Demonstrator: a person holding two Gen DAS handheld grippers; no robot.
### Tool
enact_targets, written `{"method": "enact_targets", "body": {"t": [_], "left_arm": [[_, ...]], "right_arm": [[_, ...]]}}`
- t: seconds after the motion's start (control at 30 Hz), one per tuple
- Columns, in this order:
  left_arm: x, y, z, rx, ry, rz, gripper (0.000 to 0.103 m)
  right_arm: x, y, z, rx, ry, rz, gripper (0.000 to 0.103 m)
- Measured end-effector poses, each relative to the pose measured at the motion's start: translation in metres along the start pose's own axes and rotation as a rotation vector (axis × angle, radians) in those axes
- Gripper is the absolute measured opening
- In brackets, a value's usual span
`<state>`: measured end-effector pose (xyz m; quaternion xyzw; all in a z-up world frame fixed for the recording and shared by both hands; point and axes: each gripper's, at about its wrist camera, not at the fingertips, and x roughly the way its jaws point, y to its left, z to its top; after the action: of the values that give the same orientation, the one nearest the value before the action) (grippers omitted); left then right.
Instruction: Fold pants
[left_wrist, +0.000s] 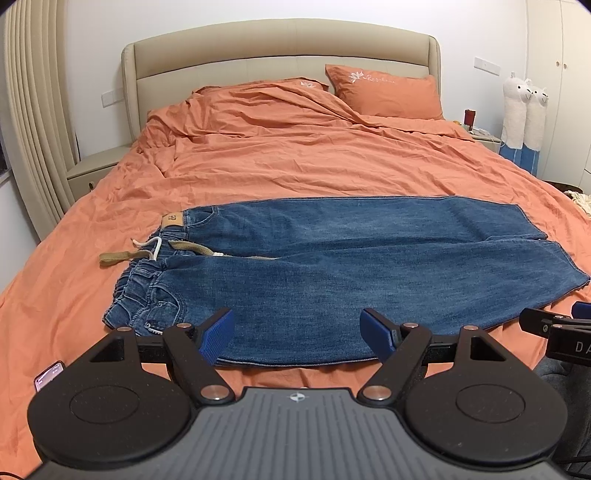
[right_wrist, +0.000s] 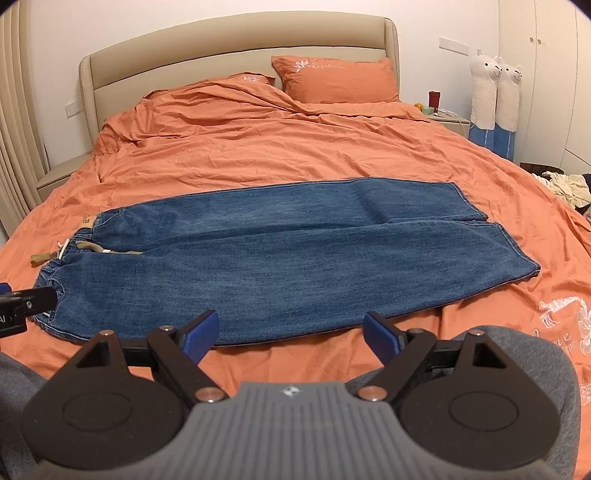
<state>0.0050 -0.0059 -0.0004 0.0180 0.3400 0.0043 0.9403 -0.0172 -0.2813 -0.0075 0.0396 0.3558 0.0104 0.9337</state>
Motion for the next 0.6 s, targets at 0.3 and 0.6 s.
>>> {"method": "enact_targets", "body": {"t": [0.3,0.6], "left_arm": [[0.0051,0.001,-0.0001,-0.005,0.008,-0.002,0.09],[0.0064,0.0054,-0.0016,-0.011,0.01,-0.004,0.09]], "right_arm": [[0.0036,-0.0007,0.0008,0.01,0.011,-0.007,0.082],[0.0047,-0.0017,-0.0001,0.009,0.012,-0.003,0.082]]}}
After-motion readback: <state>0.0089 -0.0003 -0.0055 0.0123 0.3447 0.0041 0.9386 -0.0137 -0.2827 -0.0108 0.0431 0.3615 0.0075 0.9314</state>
